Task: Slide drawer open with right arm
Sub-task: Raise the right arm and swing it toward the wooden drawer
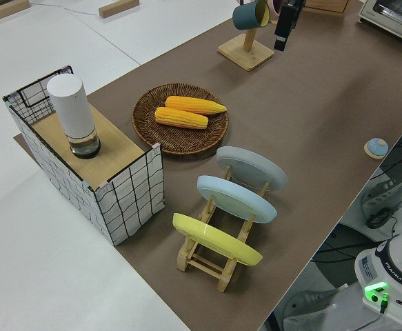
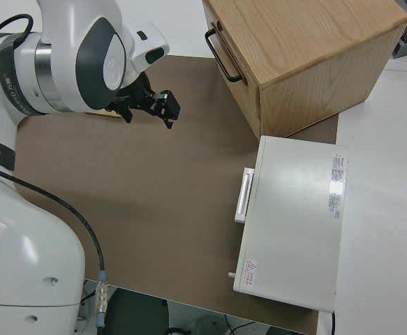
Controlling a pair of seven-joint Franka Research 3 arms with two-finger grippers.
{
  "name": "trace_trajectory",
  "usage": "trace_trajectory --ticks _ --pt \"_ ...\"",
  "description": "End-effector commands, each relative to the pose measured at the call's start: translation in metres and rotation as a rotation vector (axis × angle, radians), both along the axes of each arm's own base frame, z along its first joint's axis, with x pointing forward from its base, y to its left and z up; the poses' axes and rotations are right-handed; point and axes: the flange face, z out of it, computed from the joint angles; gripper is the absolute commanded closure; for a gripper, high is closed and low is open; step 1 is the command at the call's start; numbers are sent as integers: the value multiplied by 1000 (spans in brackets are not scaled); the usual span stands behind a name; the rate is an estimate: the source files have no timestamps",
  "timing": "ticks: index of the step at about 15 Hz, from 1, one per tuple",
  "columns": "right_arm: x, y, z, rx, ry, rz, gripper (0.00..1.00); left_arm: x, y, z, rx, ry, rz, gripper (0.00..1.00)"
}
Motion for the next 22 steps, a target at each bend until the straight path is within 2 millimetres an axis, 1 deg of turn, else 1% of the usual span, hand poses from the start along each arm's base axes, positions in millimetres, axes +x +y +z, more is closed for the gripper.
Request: trace_trajectory --ticks 1,4,7,13,14,19,22 --pt "2 -2 -9 -20 -9 38 7 -4 2 5 -1 5 -6 7" --pt "3 -4 -15 -25 -5 49 7 -4 2 5 -1 3 -6 7" --pt "3 -8 -19 -40 3 105 7 -4 2 5 -1 5 -6 7" --pt "6 -10 -22 -40 -6 130 7 -4 2 5 -1 5 -6 7" --pt "9 -10 -27 -41 3 132 7 -4 2 5 -1 3 -6 7" --pt "16 -11 -32 -62 -11 139 7 -4 2 5 -1 5 -6 7" --pt "20 -12 -36 -94 -15 173 7 -4 2 5 -1 3 -6 7"
